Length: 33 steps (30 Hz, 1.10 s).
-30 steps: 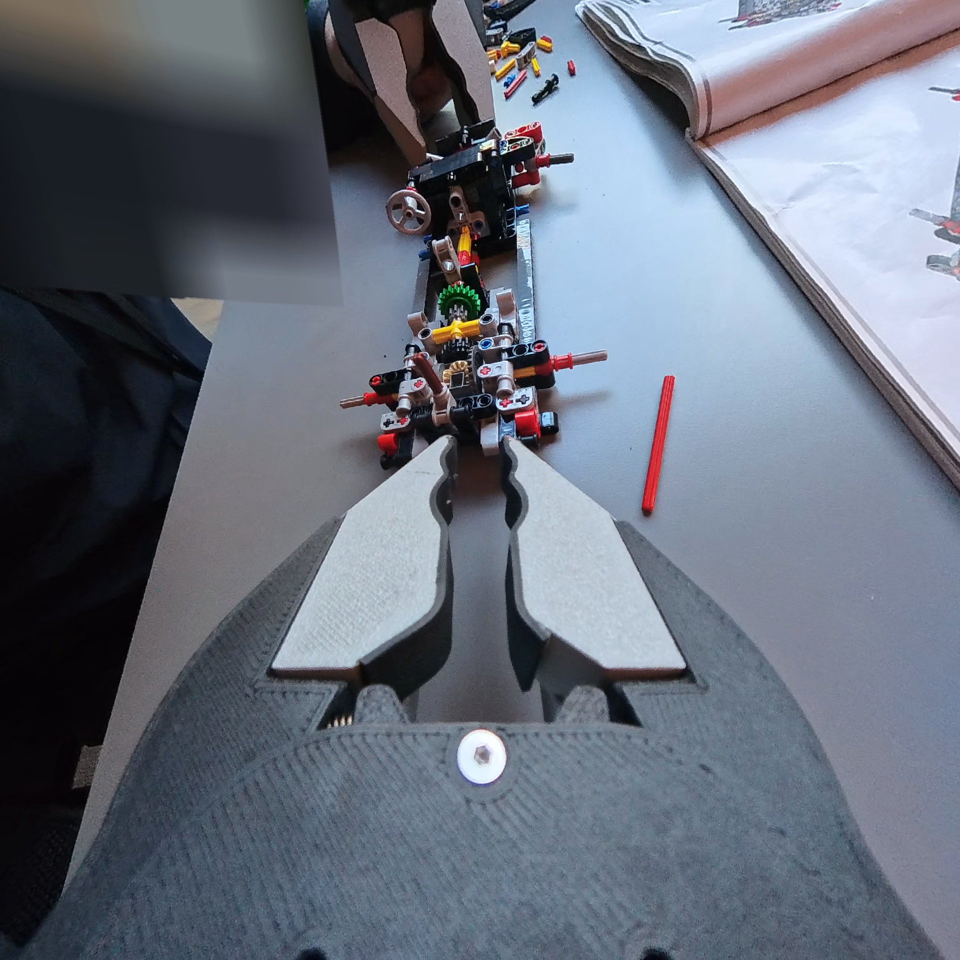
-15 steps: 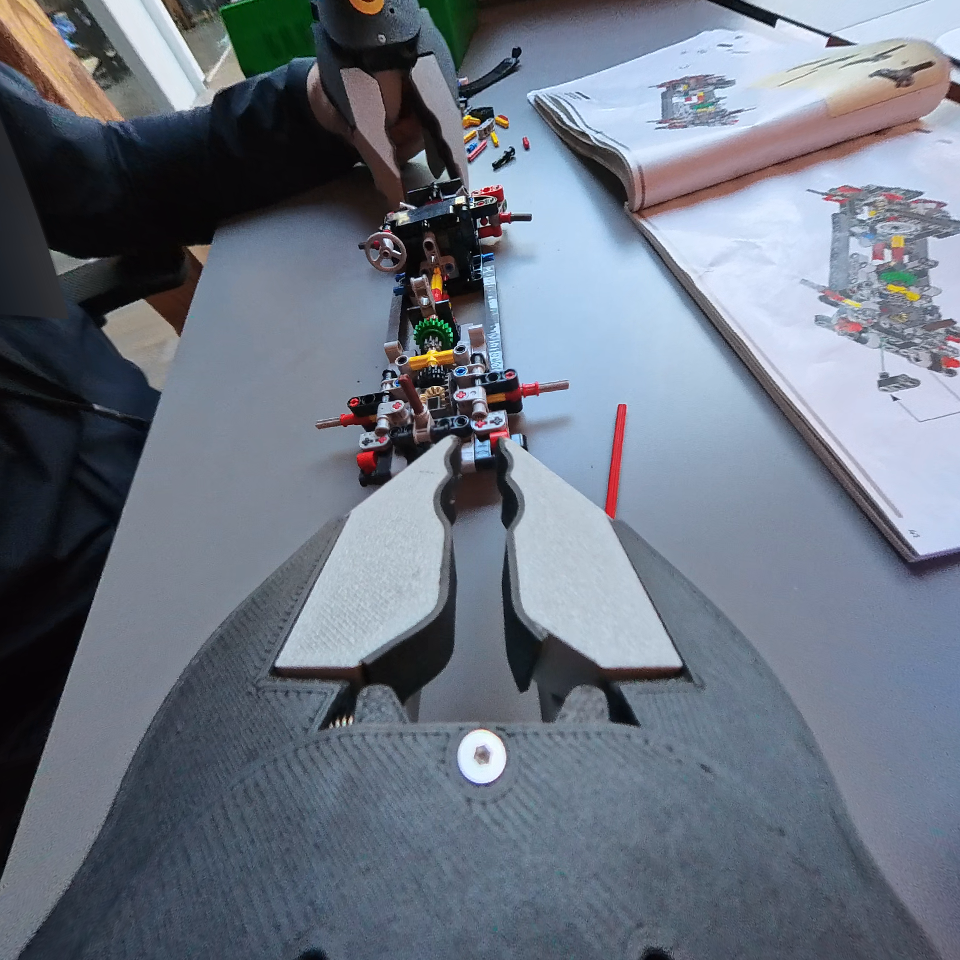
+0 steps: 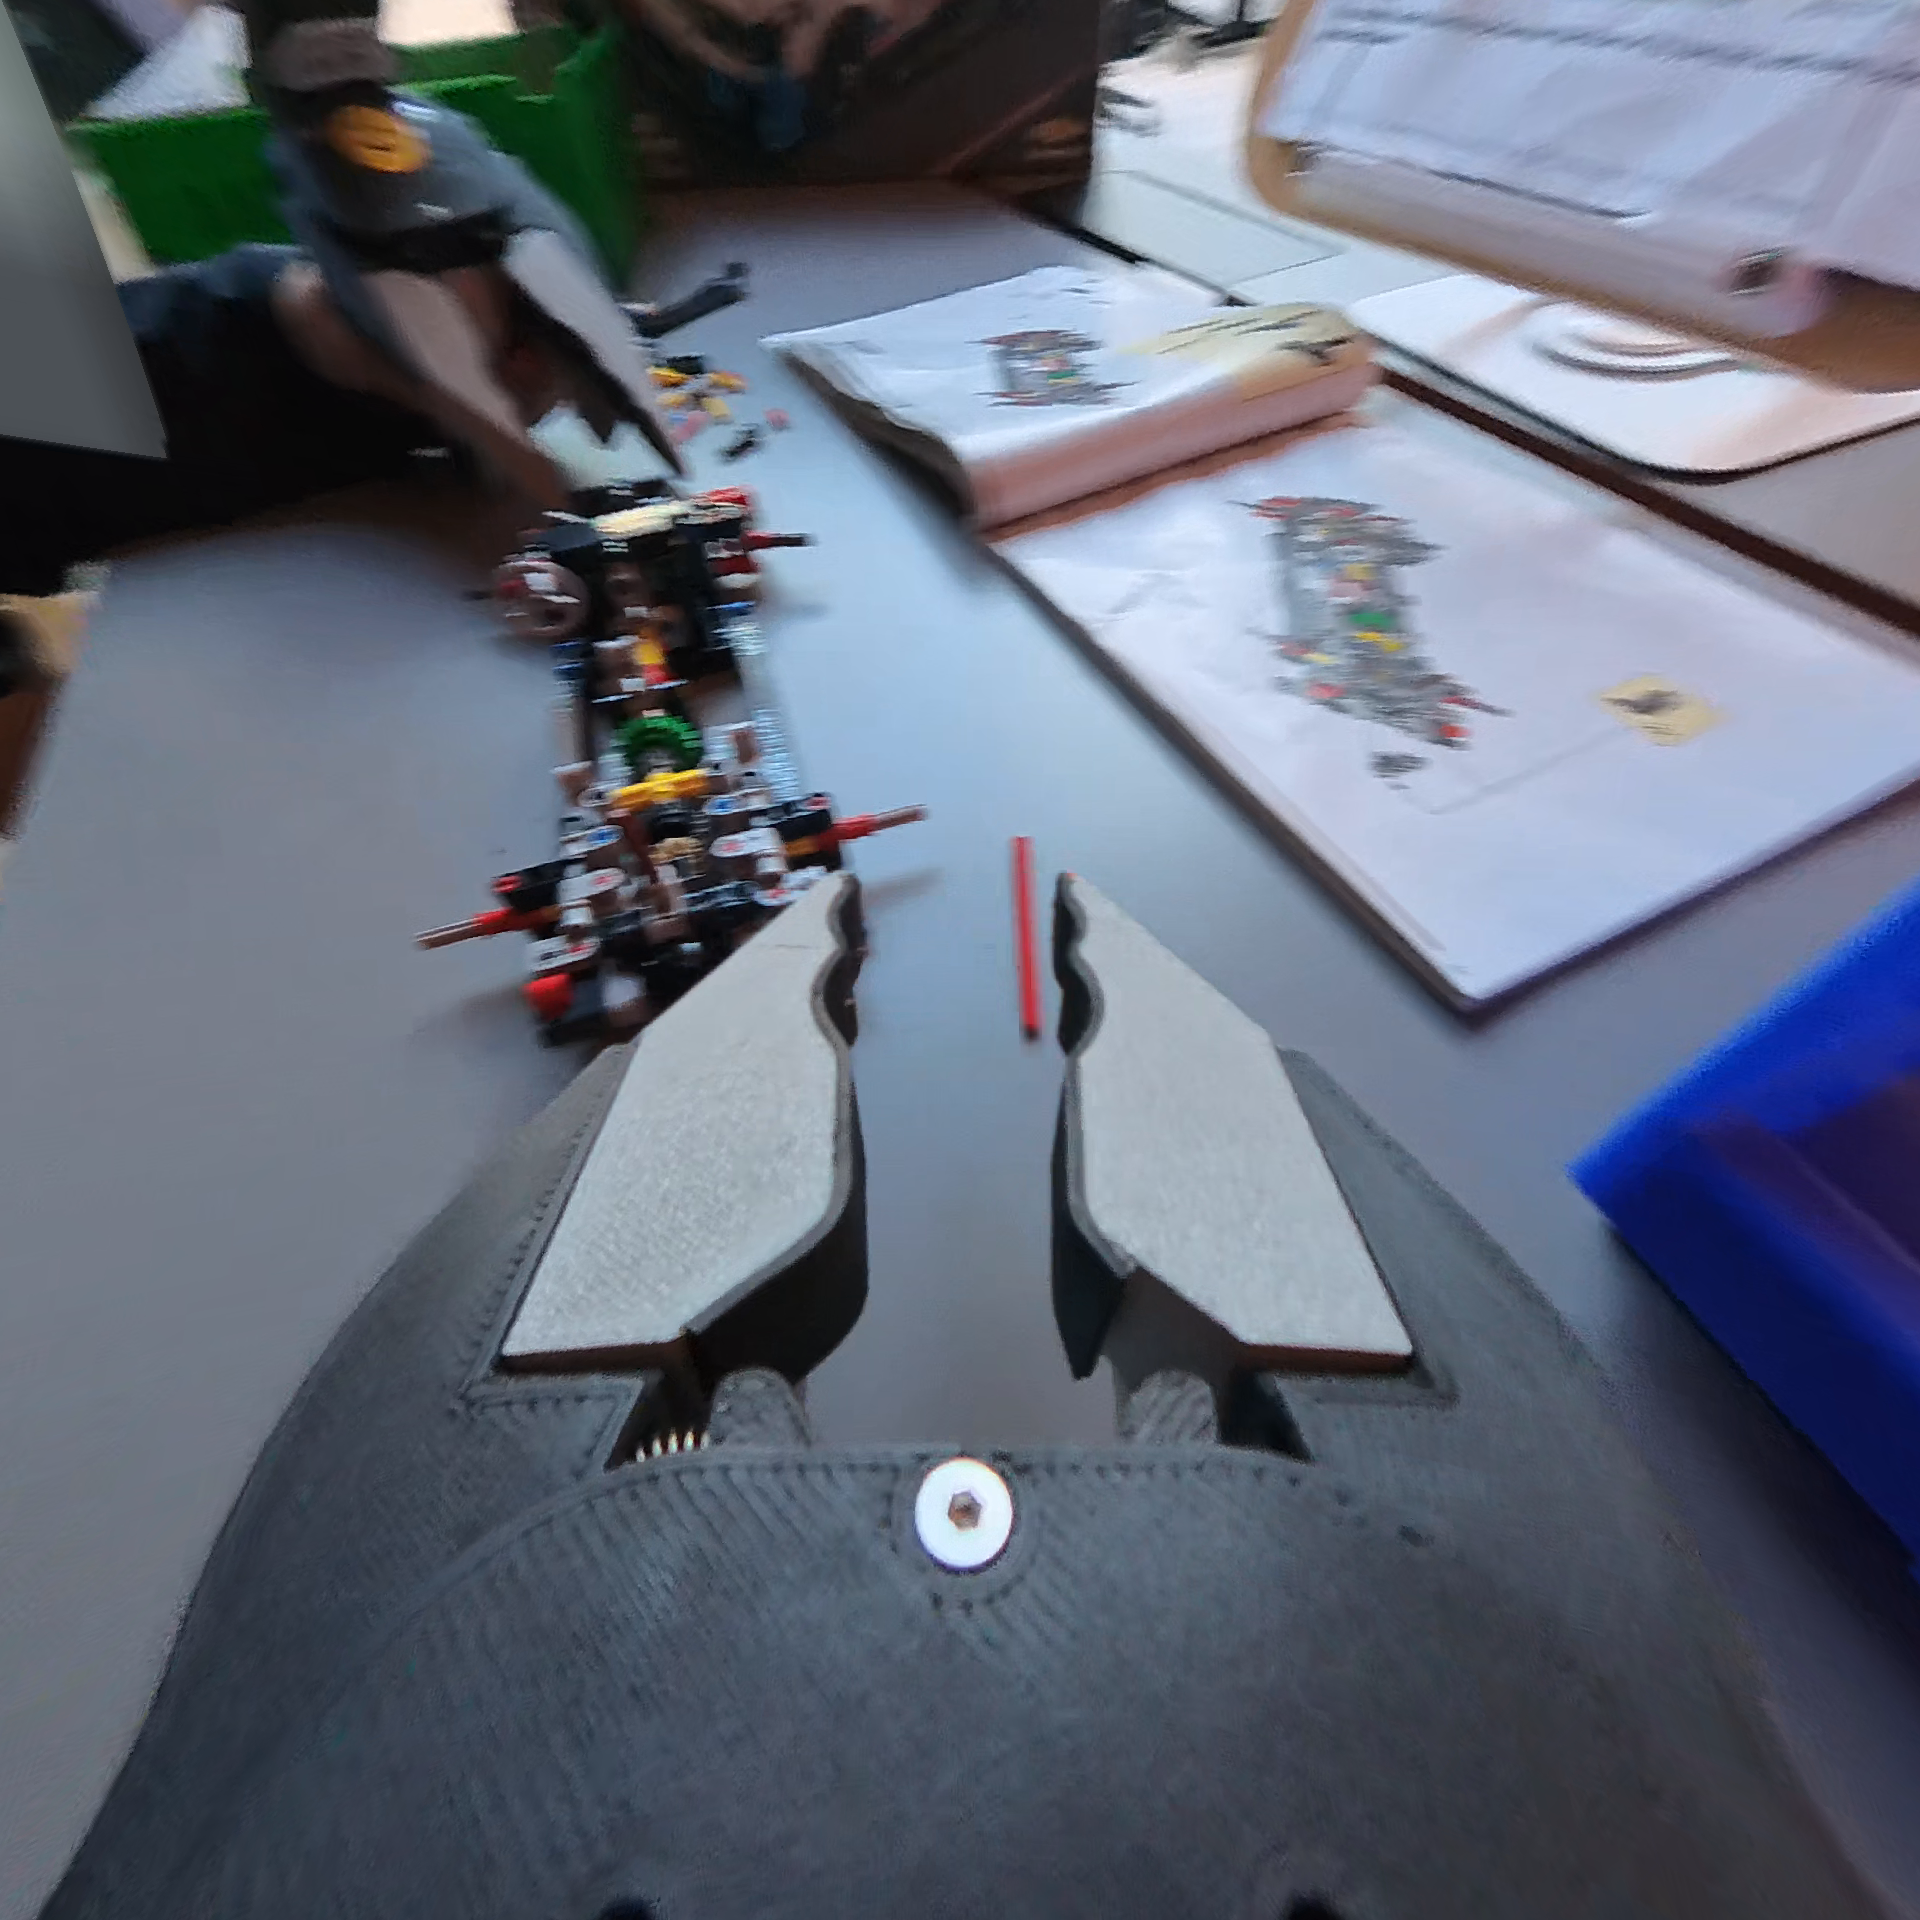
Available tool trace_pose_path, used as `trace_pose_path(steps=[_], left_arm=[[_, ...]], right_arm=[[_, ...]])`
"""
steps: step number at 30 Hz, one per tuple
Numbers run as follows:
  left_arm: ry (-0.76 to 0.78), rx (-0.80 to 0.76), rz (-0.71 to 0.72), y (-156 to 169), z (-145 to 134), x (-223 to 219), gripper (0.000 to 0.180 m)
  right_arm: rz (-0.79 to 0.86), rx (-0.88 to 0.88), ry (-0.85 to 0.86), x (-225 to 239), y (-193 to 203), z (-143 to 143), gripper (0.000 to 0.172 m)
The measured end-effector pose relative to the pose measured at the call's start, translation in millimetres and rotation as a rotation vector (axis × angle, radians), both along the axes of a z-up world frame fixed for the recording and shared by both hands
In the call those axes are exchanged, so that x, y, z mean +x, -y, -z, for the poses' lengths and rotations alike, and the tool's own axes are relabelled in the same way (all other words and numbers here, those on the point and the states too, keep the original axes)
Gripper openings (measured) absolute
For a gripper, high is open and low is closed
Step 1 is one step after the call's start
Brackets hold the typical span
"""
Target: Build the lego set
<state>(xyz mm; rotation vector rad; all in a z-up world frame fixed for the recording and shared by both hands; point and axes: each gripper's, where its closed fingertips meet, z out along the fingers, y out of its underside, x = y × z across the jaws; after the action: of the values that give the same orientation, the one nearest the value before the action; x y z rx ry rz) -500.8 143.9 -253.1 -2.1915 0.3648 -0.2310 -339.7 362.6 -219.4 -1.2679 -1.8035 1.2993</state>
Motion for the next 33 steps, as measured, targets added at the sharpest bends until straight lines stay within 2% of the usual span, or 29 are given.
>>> trace_pose_path(steps=[4, 7, 11, 13, 15, 17, 21, 26, 33], left_arm=[[0.073, 0.012, -0.077, -2.2, -4.7, -3.8, 0.049], [0.11, 0.071, -0.125, -3.0, -14.7, -11.8, 0.048], [0.255, 0.105, -0.165, -3.8, -24.6, -22.8, 0.048], [0.329, 0.133, -0.18, -3.2, -31.0, -27.8, 0.048], [0.382, 0.177, -0.2, -2.3, -38.5, -33.1, 0.047], [0.408, 0.22, -0.216, -0.6, -44.8, -37.2, 0.046], [0.428, 0.296, -0.215, 4.6, -55.8, -38.9, 0.045], [0.441, 0.293, -0.208, 1.8, -55.8, -35.3, 0.044], [0.425, 0.211, -0.16, -0.7, -45.1, -10.8, 0.043]], right_arm=[[0.128, 0.053, 0.014, -7.0, -20.4, 4.5, 0.047], [0.252, 0.1, 0.001, -10.8, -42.5, 3.9, 0.051], [0.422, 0.115, 0.003, -9.9, -73.4, 3.3, 0.057], [0.492, 0.121, 0.007, -6.7, -84.6, 3.3, 0.056], [0.527, 0.127, 0.0, -4.8, -89.5, 2.2, 0.048], [0.541, 0.151, 0.007, -4.7, -91.0, 3.3, 0.045], [0.532, 0.263, 0.062, -9.3, -86.1, 13.5, 0.05], [0.536, 0.371, 0.004, -10.7, -80.9, 4.2, 0.048], [0.512, 0.301, -0.092, -7.2, -76.0, -12.6, 0.045]])
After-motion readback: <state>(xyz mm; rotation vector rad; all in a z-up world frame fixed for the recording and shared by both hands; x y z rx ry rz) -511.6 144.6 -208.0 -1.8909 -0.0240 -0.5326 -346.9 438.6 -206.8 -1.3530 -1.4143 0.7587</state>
